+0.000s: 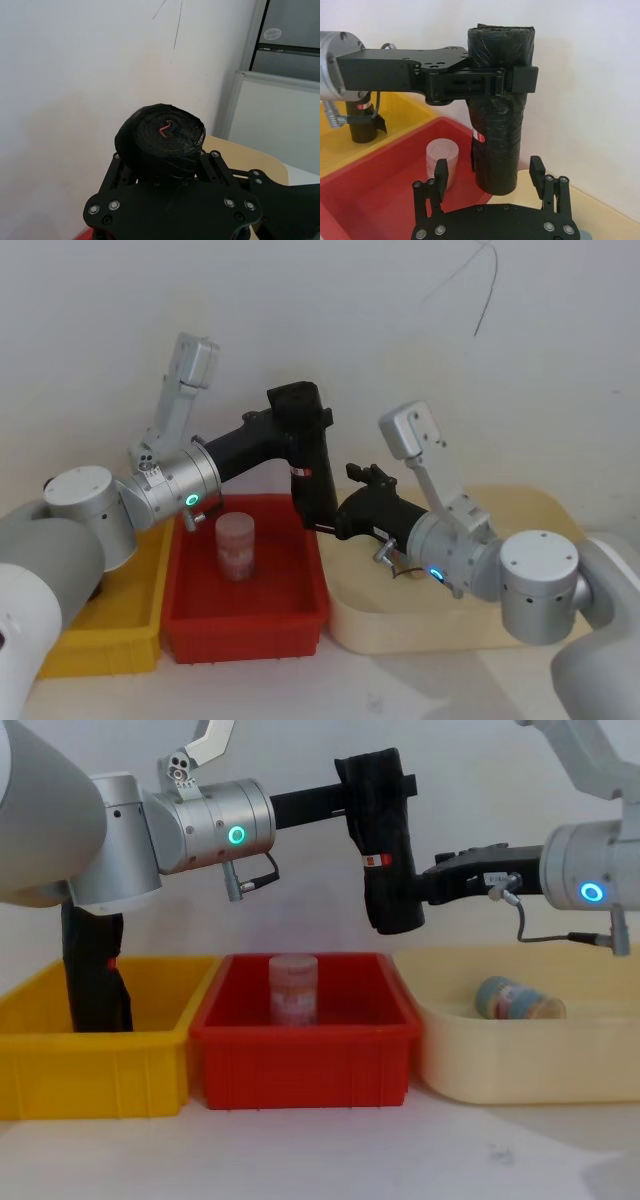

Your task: Pick up the garbage bag with the one hand and transfer it to the other hand.

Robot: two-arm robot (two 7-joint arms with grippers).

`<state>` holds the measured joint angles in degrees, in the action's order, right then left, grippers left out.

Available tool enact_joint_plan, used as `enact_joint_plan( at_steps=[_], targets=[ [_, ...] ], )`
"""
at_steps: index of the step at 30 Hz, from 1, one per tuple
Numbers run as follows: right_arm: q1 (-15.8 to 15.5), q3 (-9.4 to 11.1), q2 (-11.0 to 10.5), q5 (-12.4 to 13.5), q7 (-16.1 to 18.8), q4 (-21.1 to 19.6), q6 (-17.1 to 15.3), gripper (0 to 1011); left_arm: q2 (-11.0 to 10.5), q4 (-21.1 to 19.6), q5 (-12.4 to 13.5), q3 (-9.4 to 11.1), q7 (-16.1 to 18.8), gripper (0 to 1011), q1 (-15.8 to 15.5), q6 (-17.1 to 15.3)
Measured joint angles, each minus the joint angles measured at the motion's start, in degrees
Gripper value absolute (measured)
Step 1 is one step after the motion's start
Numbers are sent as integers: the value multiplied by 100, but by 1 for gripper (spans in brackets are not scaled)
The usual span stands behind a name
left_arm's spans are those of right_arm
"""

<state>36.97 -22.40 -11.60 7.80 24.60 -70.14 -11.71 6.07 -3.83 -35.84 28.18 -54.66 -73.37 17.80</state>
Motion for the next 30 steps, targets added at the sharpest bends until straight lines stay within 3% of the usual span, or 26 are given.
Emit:
enact_joint_plan(
  at_steps=[30],
  targets=[
    [752,-181,496,-78,-316,1053,-107,1000,0,0,0,0,0,434,0,0]
  ],
)
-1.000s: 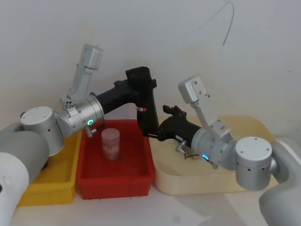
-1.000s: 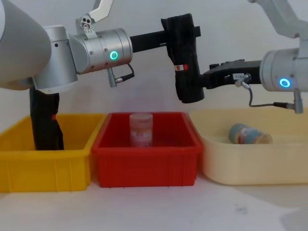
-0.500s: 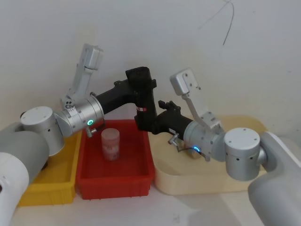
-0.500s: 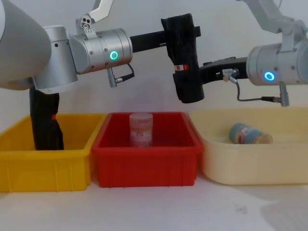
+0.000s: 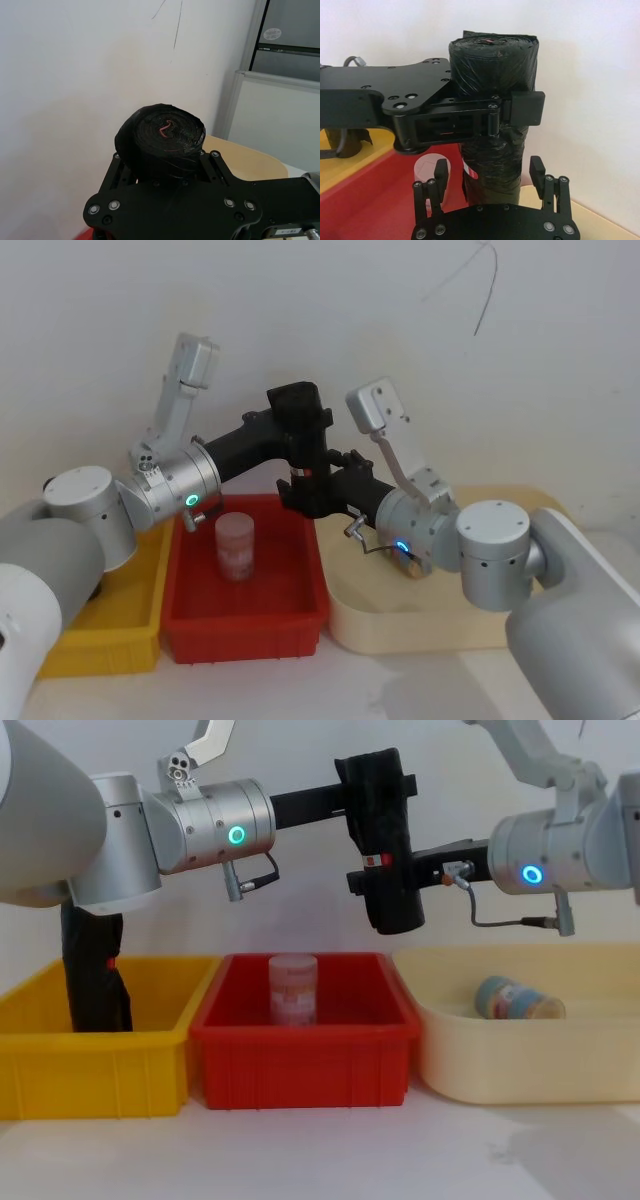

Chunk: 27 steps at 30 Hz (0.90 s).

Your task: Pick up the garbage bag with the one hand and transfer it to the other hand.

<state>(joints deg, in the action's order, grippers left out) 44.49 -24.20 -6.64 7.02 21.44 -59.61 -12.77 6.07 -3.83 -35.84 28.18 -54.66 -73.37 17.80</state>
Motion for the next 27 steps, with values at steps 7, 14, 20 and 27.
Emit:
enact_joint_plan(
  at_steps=[7,14,20,27],
  targets=[
    [102,4,98,-17,-46,210,44,1000,0,1,0,0,0,434,0,0],
    [149,7,143,-25,-64,315,64,842,0,0,0,0,0,434,0,0],
    [178,11,170,-30,-77,373,74,684,0,0,0,0,0,434,0,0],
    [196,15,189,-35,-87,409,84,546,0,0,0,0,0,434,0,0]
  ],
)
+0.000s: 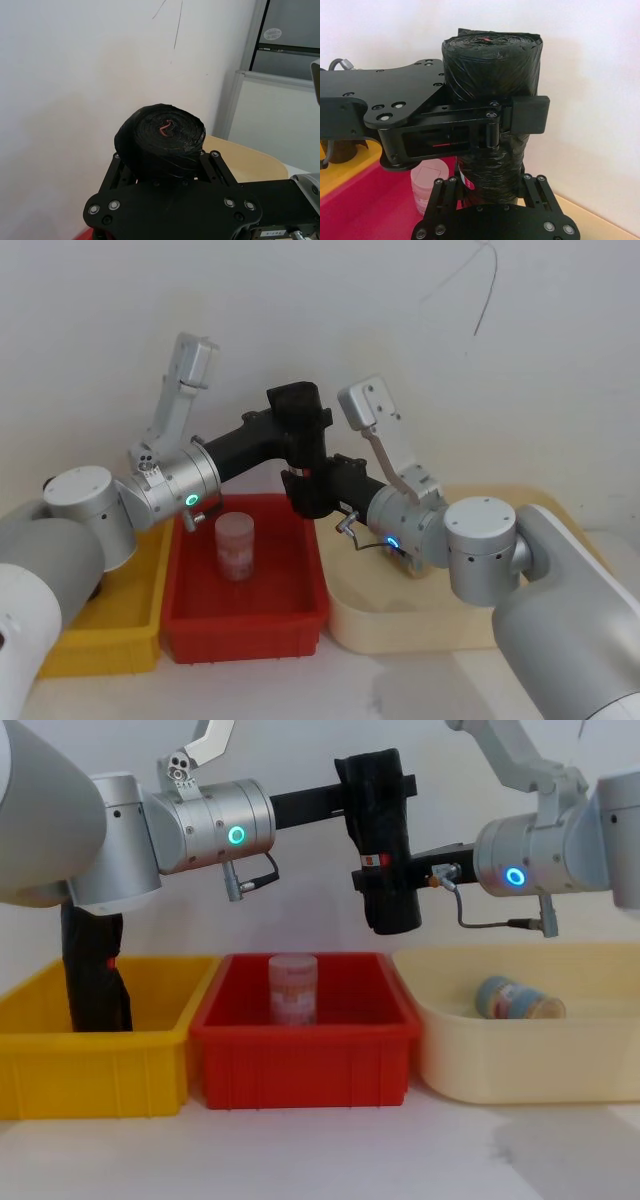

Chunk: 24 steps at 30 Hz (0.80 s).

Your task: Pick up the garbage bag with the one hand and transfer it to the other hand.

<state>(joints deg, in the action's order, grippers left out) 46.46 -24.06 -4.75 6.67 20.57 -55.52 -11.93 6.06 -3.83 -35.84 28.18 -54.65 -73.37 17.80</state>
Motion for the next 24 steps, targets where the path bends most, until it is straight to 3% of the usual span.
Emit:
enact_joint_plan(
  at_steps=[15,18,22,24],
  targets=[
    [17,-1,17,-1,-8,39,8,546,1,0,0,0,0,443,0,0],
    [17,-1,19,-1,-9,43,8,545,1,0,0,0,-1,565,0,0],
    [19,-1,21,-1,-9,45,7,545,1,0,0,0,-1,633,0,0],
    [19,0,23,-1,-10,45,7,545,1,0,0,0,-1,716,0,0]
  ],
)
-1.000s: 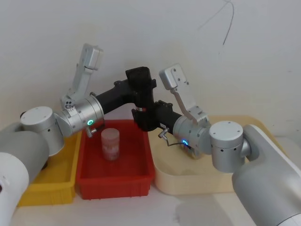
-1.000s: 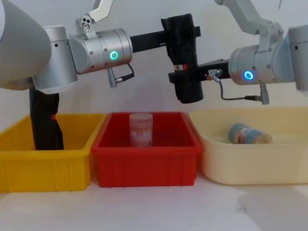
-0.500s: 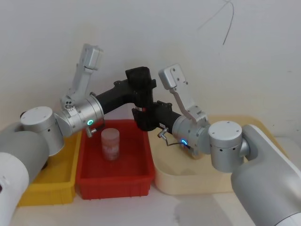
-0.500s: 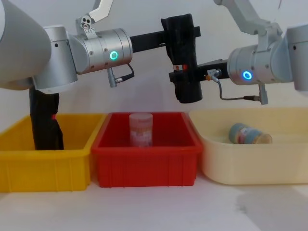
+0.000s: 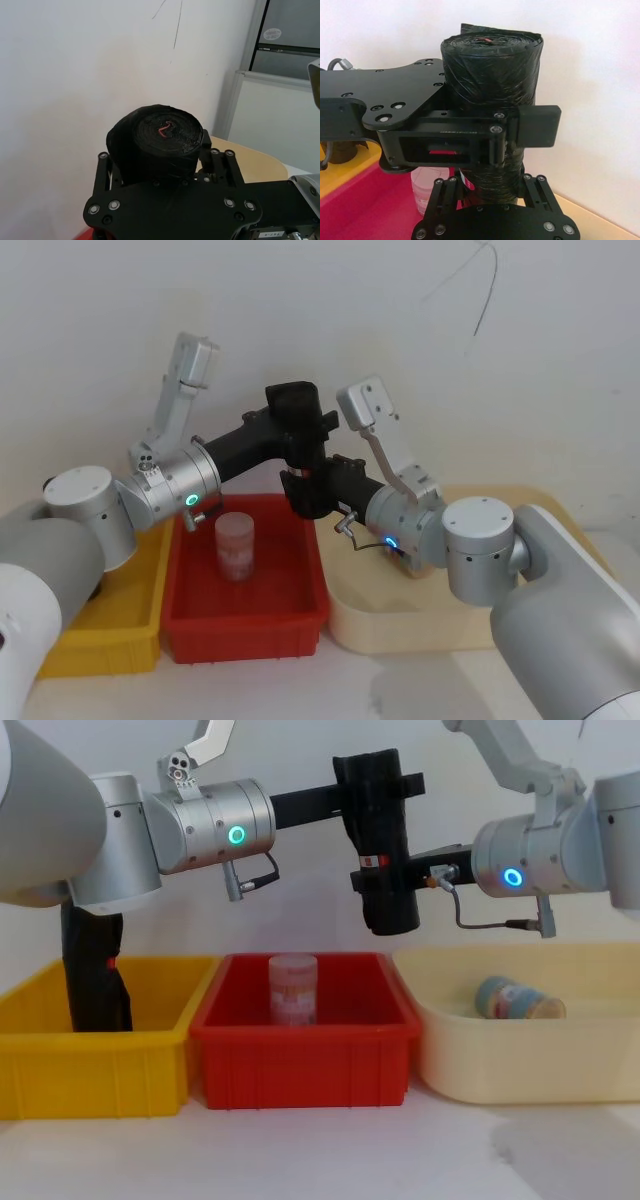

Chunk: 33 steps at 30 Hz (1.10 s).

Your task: Pick up the garbage bag with the one hand and transfer it to the other hand.

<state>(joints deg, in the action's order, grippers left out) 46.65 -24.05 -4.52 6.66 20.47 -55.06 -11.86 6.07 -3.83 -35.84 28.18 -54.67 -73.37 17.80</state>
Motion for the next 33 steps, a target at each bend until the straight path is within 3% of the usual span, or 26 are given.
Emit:
enact_joint_plan(
  at_steps=[11,25,33],
  targets=[
    [-11,126,-2,-54,-243,10,40,545,0,0,0,0,0,1001,0,0],
    [-31,505,-133,-110,-782,48,-18,545,0,0,0,0,0,1000,0,0],
    [-274,867,-382,-114,-1153,-351,-181,545,0,0,0,0,1,1000,0,0]
  ],
)
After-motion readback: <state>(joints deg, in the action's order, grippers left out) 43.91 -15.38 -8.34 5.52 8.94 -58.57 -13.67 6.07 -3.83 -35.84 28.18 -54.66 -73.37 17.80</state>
